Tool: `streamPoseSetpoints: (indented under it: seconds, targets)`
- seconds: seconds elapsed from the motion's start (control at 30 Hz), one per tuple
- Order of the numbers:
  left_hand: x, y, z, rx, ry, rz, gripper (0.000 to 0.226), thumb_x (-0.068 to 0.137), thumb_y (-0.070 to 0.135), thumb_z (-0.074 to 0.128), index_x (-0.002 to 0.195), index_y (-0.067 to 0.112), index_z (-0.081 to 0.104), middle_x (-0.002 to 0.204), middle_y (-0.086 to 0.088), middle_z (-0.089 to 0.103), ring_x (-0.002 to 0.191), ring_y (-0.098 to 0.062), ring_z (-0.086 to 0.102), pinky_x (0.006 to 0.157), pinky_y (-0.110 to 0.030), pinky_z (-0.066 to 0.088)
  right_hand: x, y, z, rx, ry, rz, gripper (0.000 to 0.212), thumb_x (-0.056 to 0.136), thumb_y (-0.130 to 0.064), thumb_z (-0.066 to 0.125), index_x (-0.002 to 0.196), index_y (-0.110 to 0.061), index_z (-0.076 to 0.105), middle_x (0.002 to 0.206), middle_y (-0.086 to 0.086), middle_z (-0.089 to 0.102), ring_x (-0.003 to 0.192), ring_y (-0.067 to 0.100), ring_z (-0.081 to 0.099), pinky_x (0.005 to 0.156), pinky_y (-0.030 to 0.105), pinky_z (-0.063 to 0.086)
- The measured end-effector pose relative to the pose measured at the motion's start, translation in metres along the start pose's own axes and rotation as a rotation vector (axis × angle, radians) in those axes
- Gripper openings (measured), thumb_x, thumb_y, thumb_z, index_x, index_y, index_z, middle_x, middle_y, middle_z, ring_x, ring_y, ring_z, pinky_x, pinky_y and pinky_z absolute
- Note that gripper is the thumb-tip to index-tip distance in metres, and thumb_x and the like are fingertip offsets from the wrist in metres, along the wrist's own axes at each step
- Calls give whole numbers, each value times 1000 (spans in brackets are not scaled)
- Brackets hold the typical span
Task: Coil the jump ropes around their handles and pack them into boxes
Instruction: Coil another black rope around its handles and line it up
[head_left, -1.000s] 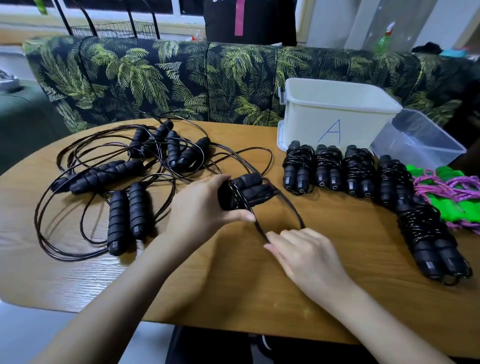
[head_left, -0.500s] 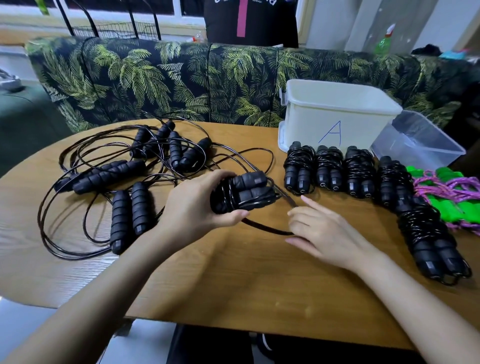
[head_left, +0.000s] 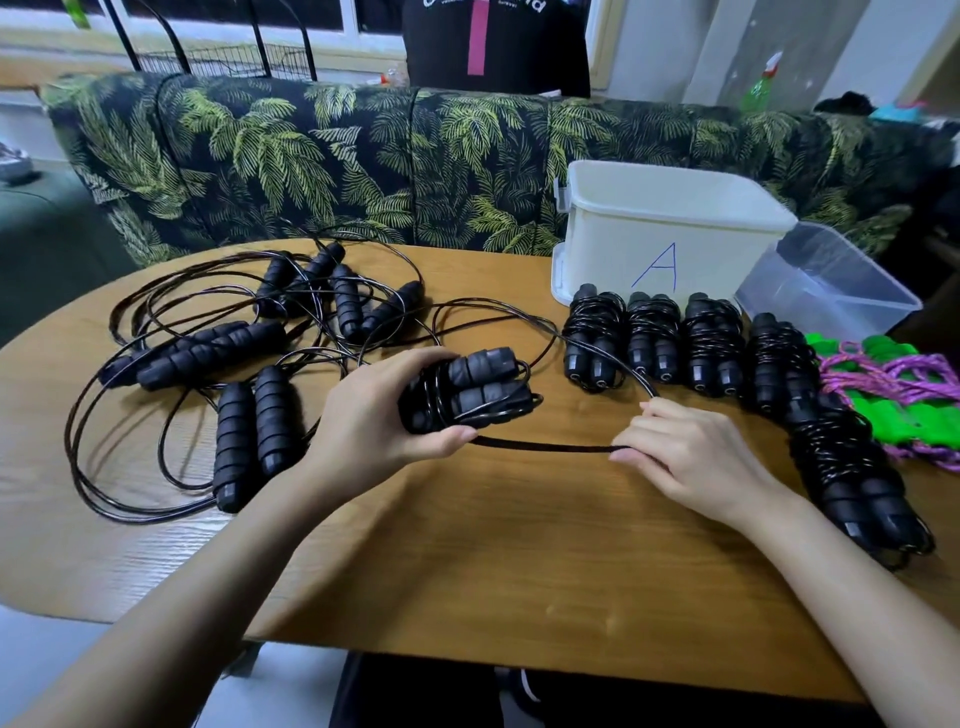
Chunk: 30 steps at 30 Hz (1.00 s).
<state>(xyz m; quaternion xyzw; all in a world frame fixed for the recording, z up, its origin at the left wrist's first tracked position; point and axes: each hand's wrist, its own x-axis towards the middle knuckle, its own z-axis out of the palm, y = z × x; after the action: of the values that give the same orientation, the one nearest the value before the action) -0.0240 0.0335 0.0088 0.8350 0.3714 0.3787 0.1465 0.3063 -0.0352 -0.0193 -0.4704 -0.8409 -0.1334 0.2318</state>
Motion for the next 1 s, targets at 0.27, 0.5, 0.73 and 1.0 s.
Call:
streamPoseSetpoints:
  seconds: [0.27, 0.5, 0.73, 1.0]
  targets:
    - [-1, -4, -10, 44, -72, 165, 71, 72, 72, 64, 127, 29, 54, 112, 7, 68, 103, -13, 64, 88, -41, 52, 27, -5, 7, 37, -104, 167, 60, 99, -61, 23, 84, -28, 71, 75, -23, 60, 71, 5, 45, 86, 30, 37]
    - [-4, 20, -14, 219, -144, 423, 73, 71, 77, 61, 114, 19, 50, 102, 7, 66, 91, -8, 56, 78, -30, 43, 89, -34, 4, -77, -238, 258, 42, 100, -53, 34, 85, -32, 67, 85, -15, 69, 83, 12, 50, 92, 31, 21]
    - [-2, 24, 0, 457, -170, 571, 73, 78, 79, 50, 105, 12, 51, 83, 2, 63, 72, -19, 59, 67, -34, 44, 115, -56, 8, -123, -50, 188, 33, 98, -44, 50, 84, -24, 72, 85, -8, 73, 78, 22, 54, 86, 38, 23]
    - [3, 17, 15, 586, -129, 333, 71, 67, 78, 50, 90, 11, 56, 67, 2, 61, 60, -24, 60, 56, -32, 43, 102, -71, -1, -169, 92, 152, 46, 94, -50, 41, 68, -22, 67, 65, -10, 67, 62, 20, 51, 79, 39, 32]
